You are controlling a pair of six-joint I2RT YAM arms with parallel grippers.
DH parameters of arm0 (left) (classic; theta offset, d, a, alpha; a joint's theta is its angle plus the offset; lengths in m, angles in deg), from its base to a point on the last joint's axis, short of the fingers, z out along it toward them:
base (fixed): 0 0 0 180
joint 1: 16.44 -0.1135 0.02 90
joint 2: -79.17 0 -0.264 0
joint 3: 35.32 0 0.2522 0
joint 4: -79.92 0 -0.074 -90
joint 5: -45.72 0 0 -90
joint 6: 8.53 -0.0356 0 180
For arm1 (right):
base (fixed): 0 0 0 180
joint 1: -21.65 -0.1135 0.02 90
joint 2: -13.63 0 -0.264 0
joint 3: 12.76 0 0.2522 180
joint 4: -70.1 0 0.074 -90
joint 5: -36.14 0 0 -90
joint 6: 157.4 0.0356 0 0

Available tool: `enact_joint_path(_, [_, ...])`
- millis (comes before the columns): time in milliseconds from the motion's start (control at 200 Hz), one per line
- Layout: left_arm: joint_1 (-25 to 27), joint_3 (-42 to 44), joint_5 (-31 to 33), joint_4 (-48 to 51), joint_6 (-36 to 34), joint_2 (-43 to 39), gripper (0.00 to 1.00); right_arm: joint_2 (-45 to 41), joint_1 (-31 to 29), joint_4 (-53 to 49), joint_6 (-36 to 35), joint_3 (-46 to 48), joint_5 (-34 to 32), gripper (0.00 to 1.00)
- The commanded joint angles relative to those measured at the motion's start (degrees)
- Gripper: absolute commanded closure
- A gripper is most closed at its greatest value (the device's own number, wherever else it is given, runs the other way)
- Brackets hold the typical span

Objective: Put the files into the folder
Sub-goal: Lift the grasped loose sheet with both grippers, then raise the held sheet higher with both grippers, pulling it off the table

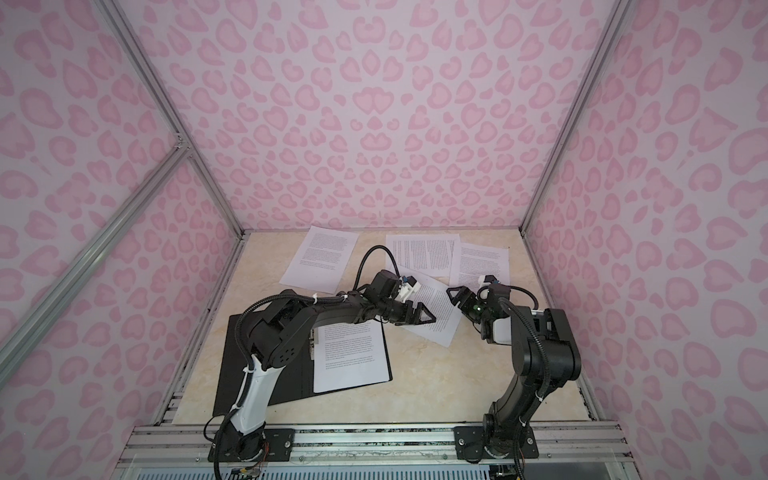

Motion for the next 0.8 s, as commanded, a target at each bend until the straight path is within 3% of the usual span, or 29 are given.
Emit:
enact_joint_path(0, [0.0, 0.5, 4.5, 9.8, 0.3, 1.8, 0.03, -0.8, -0.2, -4.4, 1.2, 1.3, 1.3, 0.19])
enact_joint_path(125, [-0.1, 0.6, 4.1, 9.6, 0.3, 1.8, 0.03, -3.2, -0.5, -10.9, -2.5, 0.3, -1.9, 0.21])
enact_joint_path(305, [0.0, 0.7, 3.7, 9.4, 0.6, 1.8, 0.03, -7.1, -2.4, -18.5, -7.5, -1.4, -7.3, 0.15])
enact_joint_path(615, [-0.1, 0.7, 3.1, 8.6, 1.0, 1.8, 0.03, -11.7, -8.2, -33.8, -17.7, -6.8, -20.8, 0.23])
enact_joint_path(795, [-0.2, 0.7, 2.9, 8.4, 1.0, 1.9, 0.03, -10.7, -9.0, -36.5, -19.0, -8.5, -22.9, 0.32])
